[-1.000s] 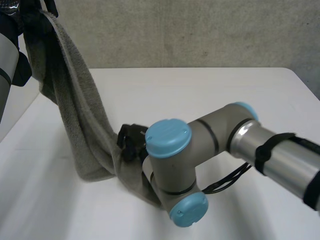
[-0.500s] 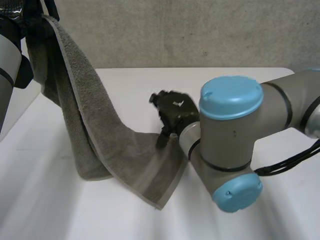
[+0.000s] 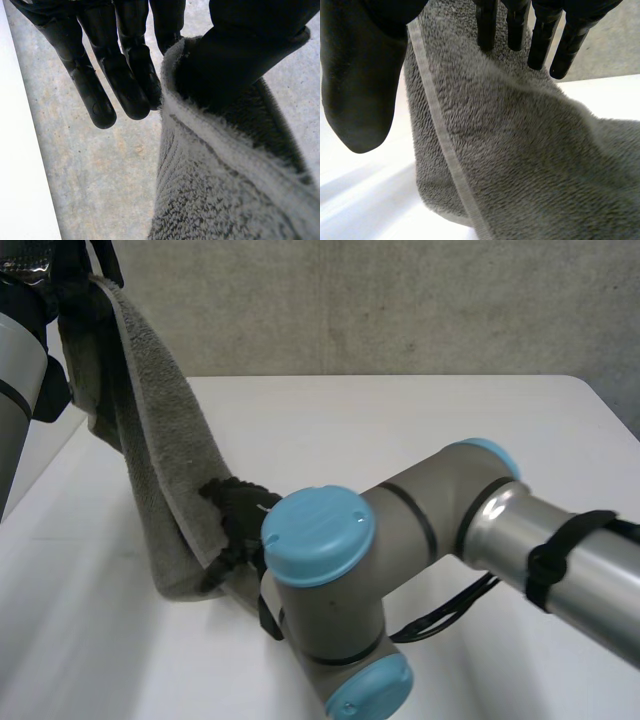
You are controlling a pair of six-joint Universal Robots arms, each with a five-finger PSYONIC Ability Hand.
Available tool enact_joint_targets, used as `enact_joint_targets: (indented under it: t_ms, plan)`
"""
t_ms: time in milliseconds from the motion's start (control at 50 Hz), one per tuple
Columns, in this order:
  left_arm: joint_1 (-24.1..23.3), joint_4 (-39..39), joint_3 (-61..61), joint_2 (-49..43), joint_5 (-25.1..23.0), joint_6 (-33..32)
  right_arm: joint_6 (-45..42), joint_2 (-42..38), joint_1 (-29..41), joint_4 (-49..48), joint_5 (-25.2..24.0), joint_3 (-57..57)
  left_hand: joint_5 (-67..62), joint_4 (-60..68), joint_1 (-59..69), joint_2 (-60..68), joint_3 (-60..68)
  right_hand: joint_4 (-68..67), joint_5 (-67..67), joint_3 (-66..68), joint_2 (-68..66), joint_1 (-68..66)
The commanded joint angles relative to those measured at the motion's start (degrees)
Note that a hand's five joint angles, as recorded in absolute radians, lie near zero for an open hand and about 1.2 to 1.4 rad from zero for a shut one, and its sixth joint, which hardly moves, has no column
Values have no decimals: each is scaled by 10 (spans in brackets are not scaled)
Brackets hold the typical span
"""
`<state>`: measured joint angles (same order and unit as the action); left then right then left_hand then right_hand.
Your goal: Fold the towel.
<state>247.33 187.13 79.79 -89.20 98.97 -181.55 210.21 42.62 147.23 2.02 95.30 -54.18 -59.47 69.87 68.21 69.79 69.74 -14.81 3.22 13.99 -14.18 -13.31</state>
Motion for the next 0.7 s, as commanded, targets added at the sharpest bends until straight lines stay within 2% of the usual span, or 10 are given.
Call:
enact_joint_targets:
  t_ms: [20, 180, 240, 260, 280, 300, 340, 480, 660, 700]
  plan:
    - [-9, -3, 2, 3, 1, 1, 2, -65, 9, 6, 1, 74, -105, 101, 118, 102, 103, 48, -32, -40, 42, 33]
    - [-24, -9, 3, 6, 3, 12, 6, -120, 9, 11, 1, 147, -105, 101, 118, 102, 103, -10, 26, 18, -16, -25]
    - [-24, -12, 2, 6, 3, 21, 6, -135, 9, 11, 1, 164, -105, 101, 118, 102, 103, -198, 214, 207, -205, -213]
    - [-23, -14, 1, 6, 2, 31, 5, -141, 9, 11, 1, 172, -105, 101, 118, 102, 103, -363, 379, 371, -369, -378]
    - [-22, -16, 1, 6, 1, 38, 5, -141, 9, 11, 1, 172, -105, 101, 118, 102, 103, -365, 381, 373, -371, -380]
    - [-22, -16, 1, 6, 1, 38, 1, -145, 9, 13, 1, 180, -105, 101, 118, 102, 103, -541, 557, 550, -548, -556]
    - [-19, -17, 1, 5, 0, 42, -1, -145, 9, 20, 2, 183, -105, 101, 118, 102, 103, -651, 667, 659, -657, -666]
    - [-7, -15, -2, 3, -1, 42, -38, -114, -8, 73, 47, 168, -105, 101, 118, 102, 103, -652, 668, 660, -658, -667]
    - [18, -15, -3, 1, -4, 37, -178, 68, -101, 16, 55, -20, -105, 101, 118, 102, 103, -652, 668, 660, -658, -667]
    - [32, -17, -3, 0, -5, 37, -262, 139, -136, -2, 35, -74, -105, 101, 118, 102, 103, -652, 668, 660, -658, -667]
